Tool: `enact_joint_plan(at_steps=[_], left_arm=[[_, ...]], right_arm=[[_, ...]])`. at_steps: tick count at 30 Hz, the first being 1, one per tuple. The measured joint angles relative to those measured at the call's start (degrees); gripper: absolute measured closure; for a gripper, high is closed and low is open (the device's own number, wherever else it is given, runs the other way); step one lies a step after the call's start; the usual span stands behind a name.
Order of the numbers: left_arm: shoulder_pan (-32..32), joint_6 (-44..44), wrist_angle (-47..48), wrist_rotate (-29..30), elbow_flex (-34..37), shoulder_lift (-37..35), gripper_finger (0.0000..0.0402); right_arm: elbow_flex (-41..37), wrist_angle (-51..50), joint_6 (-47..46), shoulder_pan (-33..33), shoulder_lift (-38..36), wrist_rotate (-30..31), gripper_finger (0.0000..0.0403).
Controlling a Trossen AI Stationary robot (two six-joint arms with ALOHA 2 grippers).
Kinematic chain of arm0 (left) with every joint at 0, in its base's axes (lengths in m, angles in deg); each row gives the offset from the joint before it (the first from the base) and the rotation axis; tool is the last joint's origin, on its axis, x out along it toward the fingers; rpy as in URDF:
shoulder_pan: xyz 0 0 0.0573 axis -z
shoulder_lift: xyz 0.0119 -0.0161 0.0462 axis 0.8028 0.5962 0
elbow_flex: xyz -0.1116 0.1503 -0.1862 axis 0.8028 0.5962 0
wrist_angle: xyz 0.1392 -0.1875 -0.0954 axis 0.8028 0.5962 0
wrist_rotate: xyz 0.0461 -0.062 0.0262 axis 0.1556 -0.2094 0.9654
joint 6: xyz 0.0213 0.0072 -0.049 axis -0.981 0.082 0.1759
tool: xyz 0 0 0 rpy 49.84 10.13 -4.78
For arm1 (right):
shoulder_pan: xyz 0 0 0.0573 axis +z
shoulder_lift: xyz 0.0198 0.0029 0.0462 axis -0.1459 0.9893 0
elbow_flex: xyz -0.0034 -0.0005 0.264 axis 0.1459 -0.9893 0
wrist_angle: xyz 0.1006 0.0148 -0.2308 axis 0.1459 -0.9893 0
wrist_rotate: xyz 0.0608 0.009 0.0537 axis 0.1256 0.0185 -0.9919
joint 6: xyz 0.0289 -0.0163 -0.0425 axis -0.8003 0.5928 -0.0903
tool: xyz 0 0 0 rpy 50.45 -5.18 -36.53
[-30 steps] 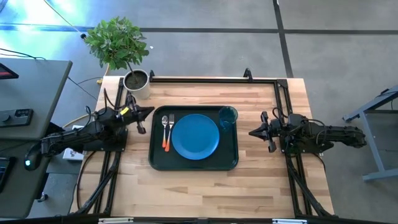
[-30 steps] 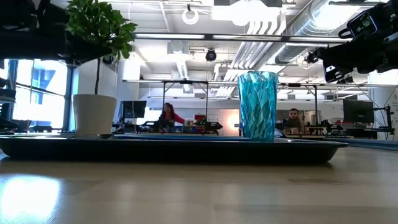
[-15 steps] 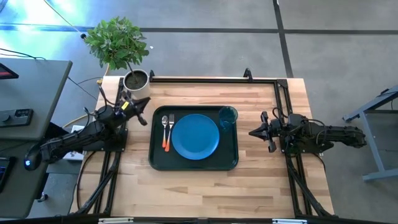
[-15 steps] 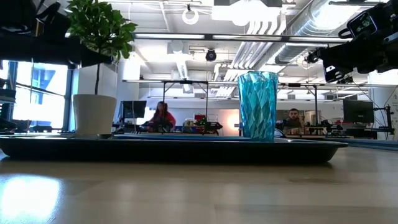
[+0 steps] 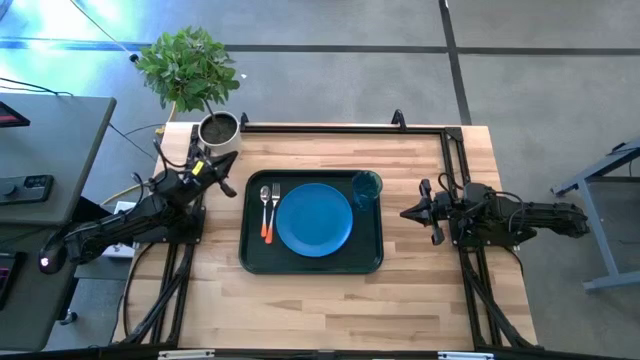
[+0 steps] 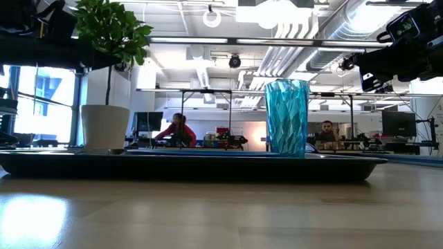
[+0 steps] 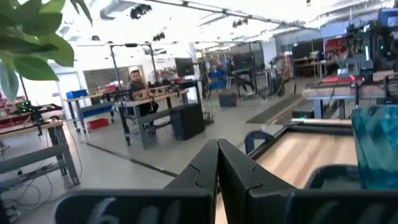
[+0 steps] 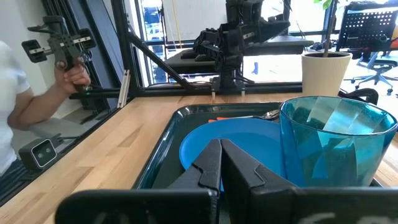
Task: Pick and place plate/cup/fork/spoon on tray
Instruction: Return to Home Position
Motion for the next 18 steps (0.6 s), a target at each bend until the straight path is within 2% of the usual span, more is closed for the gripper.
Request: enact_joint_plan(at_steps=[7,13,15,18], left_arm=[[0.00,4.30,-1.29,0.43,-0.02,-0.71,0.0401],[0.02,10.47,9.11,-0.61,-0.04,-2.87,0.0401],[0.02,11.05,12.33,-2.11,-0.02,-3.79,0.0401],[0.02,11.20,13.30,-9.23,-0.04,-4.01,0.0401]], right_arm=[[0.00,0.00,0.00,-0.02,0.00,0.00,0.0402],[0.00,0.00,0.00,-0.01,0.00,0.00,0.0402],[0.00,0.00,0.00,-0.01,0.00,0.00,0.0402],[0.00,0.00,0.00,0.00,0.00,0.00,0.0402]])
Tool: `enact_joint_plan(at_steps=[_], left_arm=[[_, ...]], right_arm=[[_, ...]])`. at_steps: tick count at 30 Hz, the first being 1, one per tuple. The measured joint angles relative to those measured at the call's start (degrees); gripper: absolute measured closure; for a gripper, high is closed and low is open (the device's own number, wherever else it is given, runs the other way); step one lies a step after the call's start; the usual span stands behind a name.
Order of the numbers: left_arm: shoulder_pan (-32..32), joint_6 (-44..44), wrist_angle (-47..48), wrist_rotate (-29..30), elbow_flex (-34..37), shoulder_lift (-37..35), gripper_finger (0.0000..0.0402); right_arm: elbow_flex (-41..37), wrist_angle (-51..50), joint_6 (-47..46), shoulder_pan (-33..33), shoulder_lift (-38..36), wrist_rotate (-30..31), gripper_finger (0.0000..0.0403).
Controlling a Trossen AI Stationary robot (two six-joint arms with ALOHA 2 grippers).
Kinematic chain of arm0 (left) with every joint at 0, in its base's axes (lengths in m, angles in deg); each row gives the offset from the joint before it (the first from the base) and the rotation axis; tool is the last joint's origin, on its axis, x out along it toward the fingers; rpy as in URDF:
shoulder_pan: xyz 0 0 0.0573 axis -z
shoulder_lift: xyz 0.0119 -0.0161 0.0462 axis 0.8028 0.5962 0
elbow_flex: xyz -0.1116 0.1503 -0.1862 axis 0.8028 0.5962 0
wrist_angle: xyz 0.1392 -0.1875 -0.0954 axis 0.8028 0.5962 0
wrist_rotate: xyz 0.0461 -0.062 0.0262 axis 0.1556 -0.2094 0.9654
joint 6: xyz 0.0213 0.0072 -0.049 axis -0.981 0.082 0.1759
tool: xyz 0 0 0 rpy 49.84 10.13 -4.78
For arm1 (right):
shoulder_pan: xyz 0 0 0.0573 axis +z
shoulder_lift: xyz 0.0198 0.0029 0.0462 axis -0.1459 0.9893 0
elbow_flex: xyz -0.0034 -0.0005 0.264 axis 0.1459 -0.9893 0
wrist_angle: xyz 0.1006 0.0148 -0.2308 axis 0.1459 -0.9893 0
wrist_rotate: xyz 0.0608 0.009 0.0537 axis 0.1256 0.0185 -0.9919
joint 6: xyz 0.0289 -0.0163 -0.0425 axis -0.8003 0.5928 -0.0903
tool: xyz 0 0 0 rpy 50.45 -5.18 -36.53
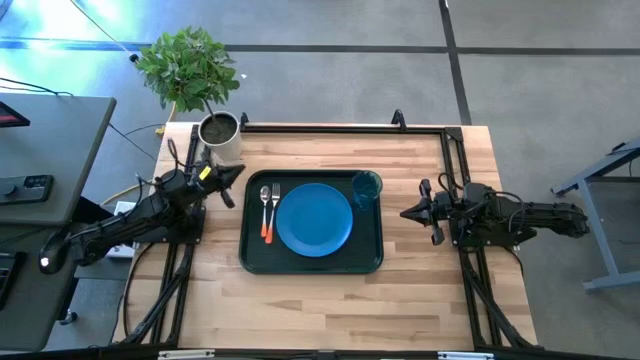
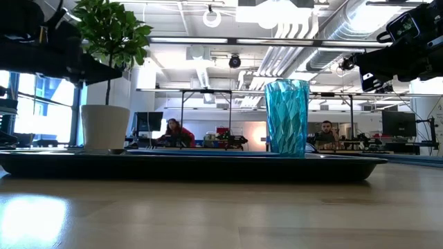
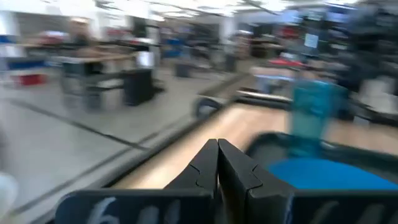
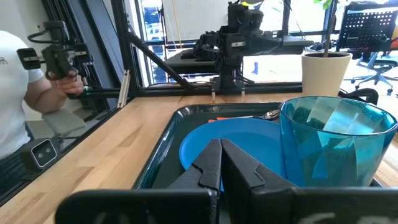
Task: Pick and place plate/cup/fork/spoon on tray
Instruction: Return to Home Position
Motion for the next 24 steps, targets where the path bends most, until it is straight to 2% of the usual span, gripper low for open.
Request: enact_joint_plan(at_steps=[2,13,24], left_arm=[[0.03,-0.04,0.81,-4.05,0.00,0.10,0.0401],[3.05,-0.77,0.38,-4.83,0.02,3.55,0.0401],[8.81,-0.51,-3.80,-11.95,0.02,4.57,0.0401]], right_arm=[[0.00,0.00,0.00,-0.02,0.00,0.00,0.0402],[0.00,0.00,0.00,-0.02,0.00,0.00,0.0402],[0.00,0.00,0.00,0.00,0.00,0.00,0.0402]])
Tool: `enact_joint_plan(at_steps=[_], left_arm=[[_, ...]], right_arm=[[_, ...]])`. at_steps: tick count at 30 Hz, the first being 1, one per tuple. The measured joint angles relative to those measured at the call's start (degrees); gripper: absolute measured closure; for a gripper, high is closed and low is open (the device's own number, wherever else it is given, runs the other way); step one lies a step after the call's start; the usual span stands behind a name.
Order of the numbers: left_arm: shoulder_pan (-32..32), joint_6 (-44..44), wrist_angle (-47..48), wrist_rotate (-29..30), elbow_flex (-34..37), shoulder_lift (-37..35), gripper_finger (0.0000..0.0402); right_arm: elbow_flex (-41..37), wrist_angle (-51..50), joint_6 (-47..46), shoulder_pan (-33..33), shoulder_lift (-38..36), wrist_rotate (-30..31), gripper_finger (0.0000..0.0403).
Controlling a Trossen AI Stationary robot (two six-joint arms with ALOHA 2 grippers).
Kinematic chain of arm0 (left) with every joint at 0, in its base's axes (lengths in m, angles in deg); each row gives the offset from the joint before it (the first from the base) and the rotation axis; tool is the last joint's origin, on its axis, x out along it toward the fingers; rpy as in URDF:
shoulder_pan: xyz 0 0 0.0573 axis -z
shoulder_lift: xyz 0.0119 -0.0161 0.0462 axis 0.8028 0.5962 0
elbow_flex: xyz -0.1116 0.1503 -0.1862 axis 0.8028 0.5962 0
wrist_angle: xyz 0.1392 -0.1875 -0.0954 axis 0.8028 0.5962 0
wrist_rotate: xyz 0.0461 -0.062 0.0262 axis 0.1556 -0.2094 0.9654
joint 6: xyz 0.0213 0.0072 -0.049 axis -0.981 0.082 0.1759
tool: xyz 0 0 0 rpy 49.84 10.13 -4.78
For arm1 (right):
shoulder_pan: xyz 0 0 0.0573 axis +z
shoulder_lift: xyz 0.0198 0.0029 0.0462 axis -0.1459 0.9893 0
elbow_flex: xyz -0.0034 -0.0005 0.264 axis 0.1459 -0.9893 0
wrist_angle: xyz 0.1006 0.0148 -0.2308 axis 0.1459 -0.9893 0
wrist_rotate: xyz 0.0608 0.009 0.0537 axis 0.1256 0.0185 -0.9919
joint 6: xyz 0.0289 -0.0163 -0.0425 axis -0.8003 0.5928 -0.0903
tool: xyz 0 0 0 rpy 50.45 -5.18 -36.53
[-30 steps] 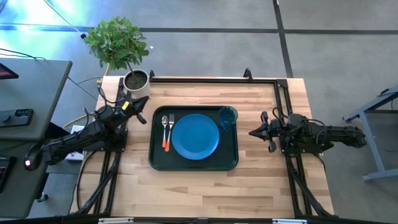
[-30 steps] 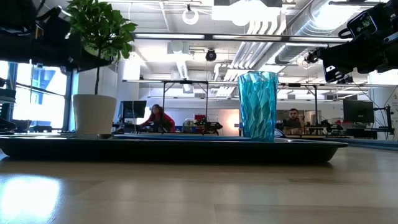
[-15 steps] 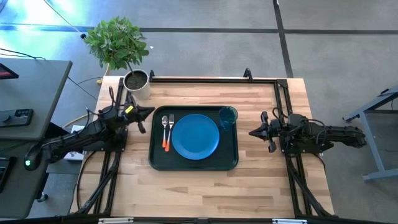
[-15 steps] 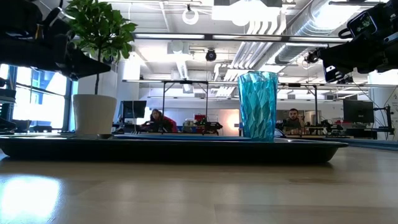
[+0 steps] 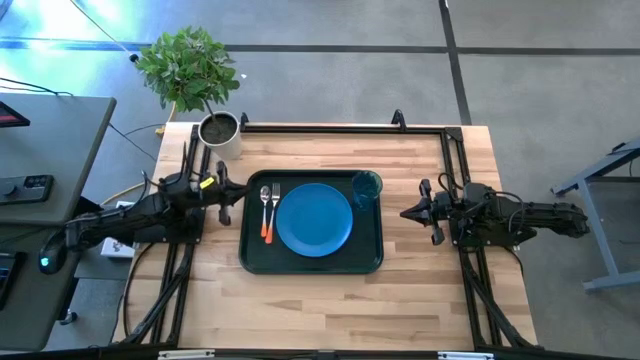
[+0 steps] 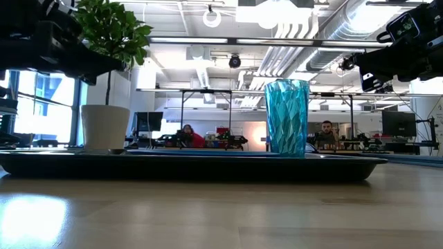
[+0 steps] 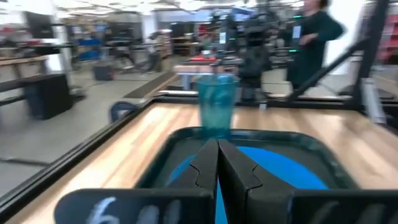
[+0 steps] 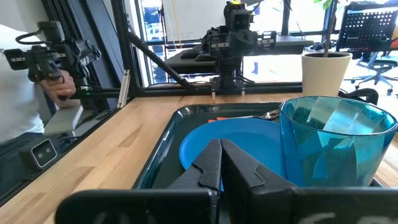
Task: Pick and place plate/cup/fork/spoon on tray
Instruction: Return to Home Position
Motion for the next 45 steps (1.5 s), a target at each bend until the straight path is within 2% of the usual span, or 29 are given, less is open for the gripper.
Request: enact_joint_plan(at_steps=[5,8,9,13,19,25,28,35,39,45], left_arm=[[2.84,-0.66,0.71,-2.29,0.00,-0.33,0.0401],[4.83,-3.13,-0.10,-9.84,0.00,0.15,0.0401],[5.58,-3.41,-0.57,-10.78,0.00,0.72,0.0401],[7.13,-2.93,-0.40,-6.75,0.00,1.25,0.0401],[10.76,1.86,1.17,-16.79,0.01,2.92,0.0402],[16.14,0.29,1.13,-17.66,0.00,8.50,0.0401],[16.74,-0.07,0.76,-17.63,0.00,8.79,0.0402],[16.71,5.82,-5.30,-17.70,0.02,1.95,0.0401],[16.71,7.04,0.35,-17.65,0.02,-4.25,0.0402],[16.66,8.60,0.60,-15.51,-0.09,-4.59,0.0402]], right_arm=[[0.00,0.00,0.00,-0.01,0.00,0.00,0.0402],[0.00,0.00,0.00,0.00,0.00,0.01,0.0402],[0.00,0.00,0.00,-0.02,0.00,0.00,0.0402],[0.00,0.00,0.00,-0.01,0.00,0.00,0.0402],[0.00,0.00,0.00,-0.02,0.00,0.02,0.0402],[0.00,0.00,0.00,-0.02,0.00,0.07,0.0402],[0.00,0.00,0.00,-0.01,0.00,0.07,0.0402],[0.00,0.00,0.00,-0.01,0.00,0.04,0.0402],[0.00,0.00,0.00,-0.01,0.00,0.04,0.0402],[0.00,0.00,0.00,-0.02,-0.04,0.06,0.0402]])
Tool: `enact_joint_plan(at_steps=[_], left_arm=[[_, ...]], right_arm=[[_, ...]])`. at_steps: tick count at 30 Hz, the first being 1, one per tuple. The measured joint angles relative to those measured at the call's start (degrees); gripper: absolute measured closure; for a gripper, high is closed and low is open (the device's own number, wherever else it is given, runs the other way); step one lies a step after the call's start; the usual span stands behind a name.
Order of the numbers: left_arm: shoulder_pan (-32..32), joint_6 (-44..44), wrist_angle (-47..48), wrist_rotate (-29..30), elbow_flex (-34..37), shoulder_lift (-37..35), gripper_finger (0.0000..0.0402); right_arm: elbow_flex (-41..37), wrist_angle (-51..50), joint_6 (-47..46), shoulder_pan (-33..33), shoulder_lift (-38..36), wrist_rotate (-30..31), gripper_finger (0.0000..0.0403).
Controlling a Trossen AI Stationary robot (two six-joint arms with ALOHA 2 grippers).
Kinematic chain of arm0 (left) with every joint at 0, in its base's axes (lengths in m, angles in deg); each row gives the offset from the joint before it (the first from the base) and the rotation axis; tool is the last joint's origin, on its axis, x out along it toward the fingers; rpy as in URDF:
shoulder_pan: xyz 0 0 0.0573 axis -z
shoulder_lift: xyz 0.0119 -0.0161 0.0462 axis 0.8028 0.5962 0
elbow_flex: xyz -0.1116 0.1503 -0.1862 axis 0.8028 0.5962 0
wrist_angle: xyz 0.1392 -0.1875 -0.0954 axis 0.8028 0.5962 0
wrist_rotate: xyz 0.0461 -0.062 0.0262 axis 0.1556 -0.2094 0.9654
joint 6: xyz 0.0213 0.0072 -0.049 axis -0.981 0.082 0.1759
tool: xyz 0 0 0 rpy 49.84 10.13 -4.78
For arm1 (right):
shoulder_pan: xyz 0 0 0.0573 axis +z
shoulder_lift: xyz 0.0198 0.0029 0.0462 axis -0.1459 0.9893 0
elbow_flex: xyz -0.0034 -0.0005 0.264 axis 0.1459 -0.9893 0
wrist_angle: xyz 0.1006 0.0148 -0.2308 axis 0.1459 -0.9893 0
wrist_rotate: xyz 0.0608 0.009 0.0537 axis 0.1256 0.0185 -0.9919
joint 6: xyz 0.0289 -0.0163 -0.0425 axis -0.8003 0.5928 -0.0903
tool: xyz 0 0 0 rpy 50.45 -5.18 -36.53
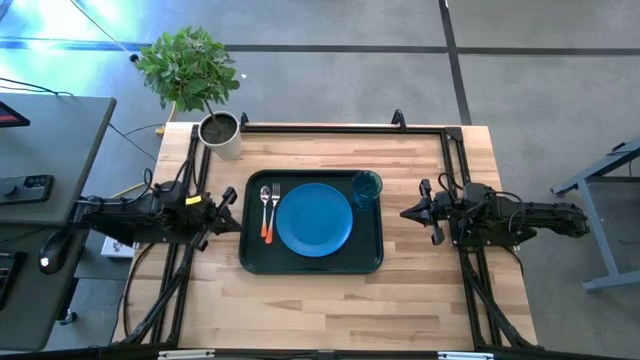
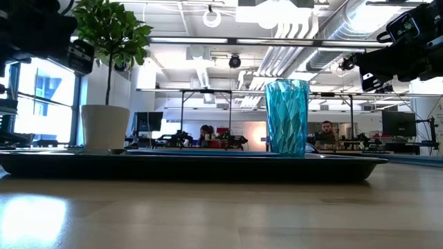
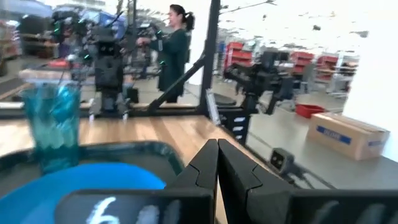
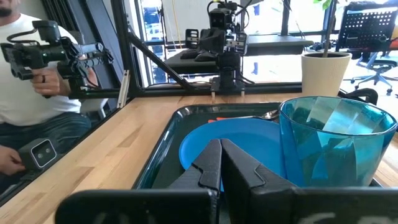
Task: Pick and place plate/cup/fork/spoon on tray
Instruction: Return to Home Position
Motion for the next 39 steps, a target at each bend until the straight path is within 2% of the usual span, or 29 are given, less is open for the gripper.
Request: enact_joint_plan(at_steps=[13,27,32,39], left_arm=[[-0.03,-0.91,0.32,2.27,0.14,0.02,0.0402],[-0.04,2.86,-7.89,2.48,0.14,0.00,0.0402],[-0.05,-0.05,-4.44,6.94,0.14,0.02,0.0402],[-0.05,-3.53,-1.64,8.83,0.14,0.01,0.0402]], right_arm=[[-0.01,0.00,0.00,0.01,0.00,0.02,0.0402],[0.00,0.00,0.00,0.00,0.00,0.02,0.0402],[-0.01,0.00,0.00,0.01,-0.02,0.02,0.0402],[0.00,0.00,0.00,0.00,-0.02,0.02,0.0402]])
